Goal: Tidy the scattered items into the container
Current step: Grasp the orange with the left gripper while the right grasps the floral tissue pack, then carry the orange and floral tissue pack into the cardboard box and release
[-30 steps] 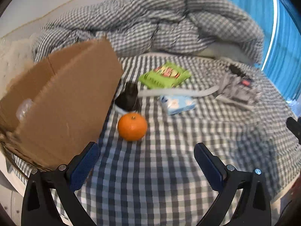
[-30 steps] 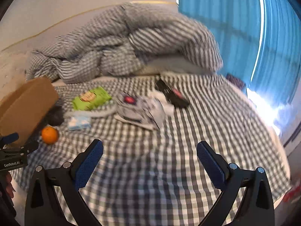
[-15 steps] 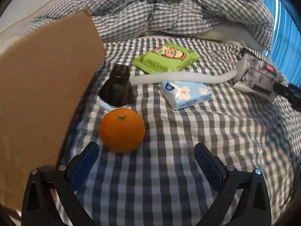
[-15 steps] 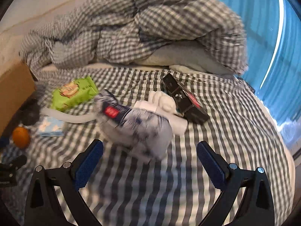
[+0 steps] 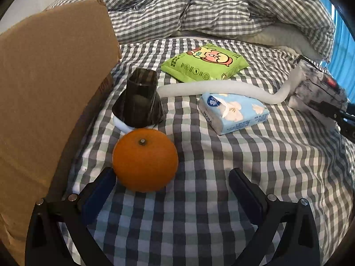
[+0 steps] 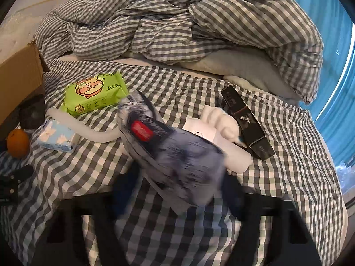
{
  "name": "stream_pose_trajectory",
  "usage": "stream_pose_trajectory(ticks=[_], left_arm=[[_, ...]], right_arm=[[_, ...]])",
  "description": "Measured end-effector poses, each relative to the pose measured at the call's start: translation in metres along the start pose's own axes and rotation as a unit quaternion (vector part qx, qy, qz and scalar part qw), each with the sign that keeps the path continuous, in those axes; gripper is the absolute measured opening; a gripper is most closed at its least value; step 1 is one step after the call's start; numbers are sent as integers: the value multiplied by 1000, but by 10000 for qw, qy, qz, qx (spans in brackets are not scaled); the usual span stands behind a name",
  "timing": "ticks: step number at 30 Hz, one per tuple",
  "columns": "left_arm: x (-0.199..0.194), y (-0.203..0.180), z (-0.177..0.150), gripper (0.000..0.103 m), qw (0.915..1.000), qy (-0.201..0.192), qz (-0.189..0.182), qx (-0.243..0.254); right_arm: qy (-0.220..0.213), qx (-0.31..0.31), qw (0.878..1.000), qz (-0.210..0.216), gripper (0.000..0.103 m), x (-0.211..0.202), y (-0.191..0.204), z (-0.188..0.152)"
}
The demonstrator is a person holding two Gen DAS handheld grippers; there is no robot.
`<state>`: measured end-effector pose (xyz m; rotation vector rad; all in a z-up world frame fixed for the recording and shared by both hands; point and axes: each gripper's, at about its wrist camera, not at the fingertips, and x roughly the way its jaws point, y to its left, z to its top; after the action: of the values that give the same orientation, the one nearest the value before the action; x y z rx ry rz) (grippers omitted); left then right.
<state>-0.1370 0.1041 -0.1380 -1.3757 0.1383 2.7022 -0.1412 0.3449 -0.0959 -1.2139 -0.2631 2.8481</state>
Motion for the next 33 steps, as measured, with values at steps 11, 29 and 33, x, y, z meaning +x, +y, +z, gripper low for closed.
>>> stream_pose_trajectory(ticks=[11,29,33], left_arm=[[-18,3,-6,103,9994,-90,-286,-150],[-5,0,0,52,9993,158,304,-168],[-26,-7,-3,50,9999,-12,120,-72]], right_arm=[[-530,1250,9902,312,25,-69,-32,-18],[-604,1447,9846,773,25,-91,-36,-35],[-581,1366,9860,760,25,-94,-28,-35]])
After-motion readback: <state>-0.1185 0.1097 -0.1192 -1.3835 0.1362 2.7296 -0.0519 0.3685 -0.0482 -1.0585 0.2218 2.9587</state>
